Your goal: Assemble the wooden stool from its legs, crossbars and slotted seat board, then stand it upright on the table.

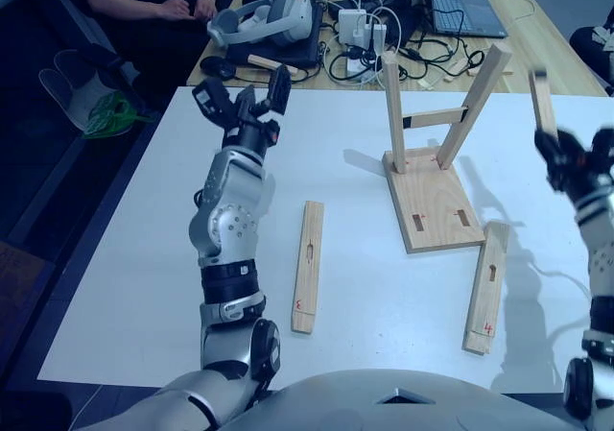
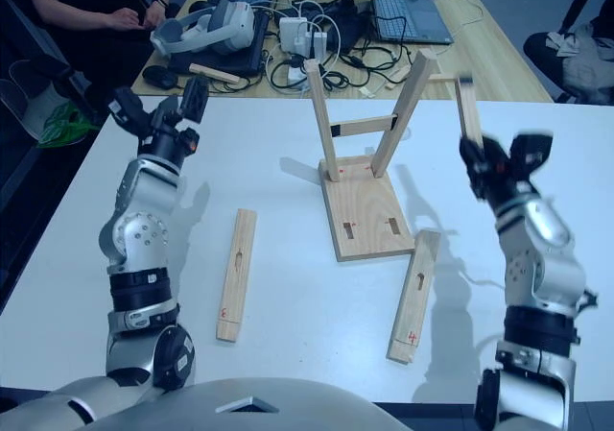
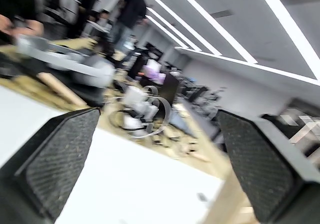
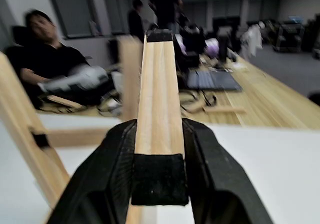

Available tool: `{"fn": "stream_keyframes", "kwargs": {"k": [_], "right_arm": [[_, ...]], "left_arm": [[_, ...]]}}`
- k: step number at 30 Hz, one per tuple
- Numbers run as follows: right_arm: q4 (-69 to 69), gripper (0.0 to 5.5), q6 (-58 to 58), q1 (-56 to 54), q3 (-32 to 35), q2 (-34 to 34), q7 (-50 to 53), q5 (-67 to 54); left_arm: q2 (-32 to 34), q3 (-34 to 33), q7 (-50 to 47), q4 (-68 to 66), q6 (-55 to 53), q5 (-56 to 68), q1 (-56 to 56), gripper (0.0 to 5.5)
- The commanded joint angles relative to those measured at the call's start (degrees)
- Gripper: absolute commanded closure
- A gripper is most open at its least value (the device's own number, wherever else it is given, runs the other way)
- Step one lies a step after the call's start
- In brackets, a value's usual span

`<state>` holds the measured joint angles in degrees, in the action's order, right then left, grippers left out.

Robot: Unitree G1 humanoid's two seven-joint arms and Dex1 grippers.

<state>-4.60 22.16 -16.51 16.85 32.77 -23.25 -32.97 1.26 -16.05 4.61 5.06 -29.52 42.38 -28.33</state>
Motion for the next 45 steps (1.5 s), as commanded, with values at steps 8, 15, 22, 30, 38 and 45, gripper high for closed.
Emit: {"fn": "stream_keyframes", "kwargs": {"k": [8, 15, 22, 30, 38, 45], "right_arm": [[-18.3, 4.22, 4.3, -14.7, -17.2, 0.8, -7.0, 3.8], [-17.8, 4.22, 3.5, -14.2, -20.6, -2.9, -8.9, 6.0], [-17.4, 4.22, 3.1, -13.5, -20.9, -4.9, -9.3, 7.3], [-17.6, 4.22, 3.3, -12.8, -21.1, -5.2, -10.9, 8.8], [-17.7, 4.22, 3.2, -12.9, -21.5, -7.0, -10.6, 10.1], [-16.6, 4.22, 2.6, -13.2, -22.3, -8.7, -8.9, 12.8]], "left_arm": [[-0.4, 1.3, -5.1, 8.7, -19.8, 26.9, -6.8, 1.16], [-0.8, 2.1, -6.4, 10.6, -16.6, 28.7, -8.5, 1.16], [-1.1, 3.2, -8.4, 10.0, -14.6, 27.8, -8.4, 2.04], [-1.9, 3.5, -12.0, 9.5, -11.4, 26.2, -8.5, 3.43], [-2.9, 4.1, -12.5, 6.8, -8.5, 23.9, -8.8, 4.71], [-2.9, 4.0, -10.8, 5.9, -6.8, 22.6, -7.5, 5.06]]}}
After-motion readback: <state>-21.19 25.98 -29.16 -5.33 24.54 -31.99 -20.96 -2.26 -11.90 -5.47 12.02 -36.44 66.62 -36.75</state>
